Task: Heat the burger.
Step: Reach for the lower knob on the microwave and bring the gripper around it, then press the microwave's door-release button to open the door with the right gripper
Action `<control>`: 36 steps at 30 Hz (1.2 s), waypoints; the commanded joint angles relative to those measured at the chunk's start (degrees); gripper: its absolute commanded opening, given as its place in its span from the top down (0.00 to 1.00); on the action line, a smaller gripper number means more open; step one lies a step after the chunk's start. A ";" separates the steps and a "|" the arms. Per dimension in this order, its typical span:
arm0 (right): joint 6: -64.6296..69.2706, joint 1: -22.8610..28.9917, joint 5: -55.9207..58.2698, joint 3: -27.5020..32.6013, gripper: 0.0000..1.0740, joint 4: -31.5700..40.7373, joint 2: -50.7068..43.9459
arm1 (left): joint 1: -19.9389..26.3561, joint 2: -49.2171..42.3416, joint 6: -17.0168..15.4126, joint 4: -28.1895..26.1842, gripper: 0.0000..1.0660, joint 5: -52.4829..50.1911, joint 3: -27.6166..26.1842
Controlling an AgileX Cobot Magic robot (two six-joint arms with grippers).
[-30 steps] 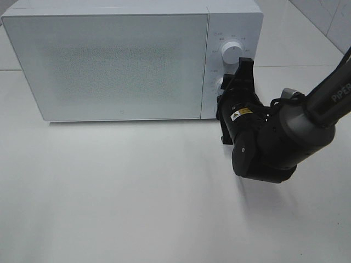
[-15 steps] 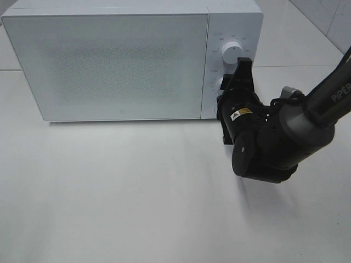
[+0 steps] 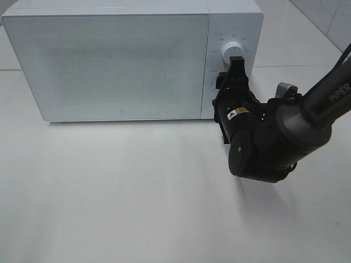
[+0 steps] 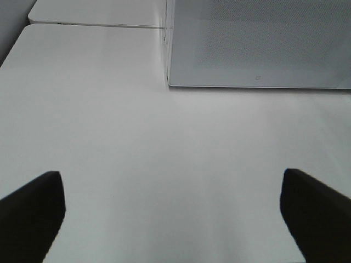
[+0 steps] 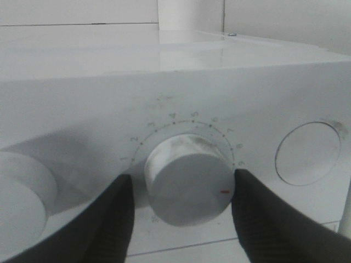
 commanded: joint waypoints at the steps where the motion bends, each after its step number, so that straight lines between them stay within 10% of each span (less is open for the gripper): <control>1: -2.29 -0.23 -6.76 -1.26 0.45 -1.66 -0.63 | 0.23 -1.09 -0.34 -0.11 0.04 0.11 0.29; 22: -18.22 -0.06 11.97 7.22 0.35 -9.57 -10.43 | 0.23 -1.09 -0.34 -0.11 0.04 0.11 0.29; 36: -61.54 -0.34 36.10 9.17 0.35 -9.74 -24.24 | 0.23 -1.09 -0.34 -0.11 0.04 0.11 0.29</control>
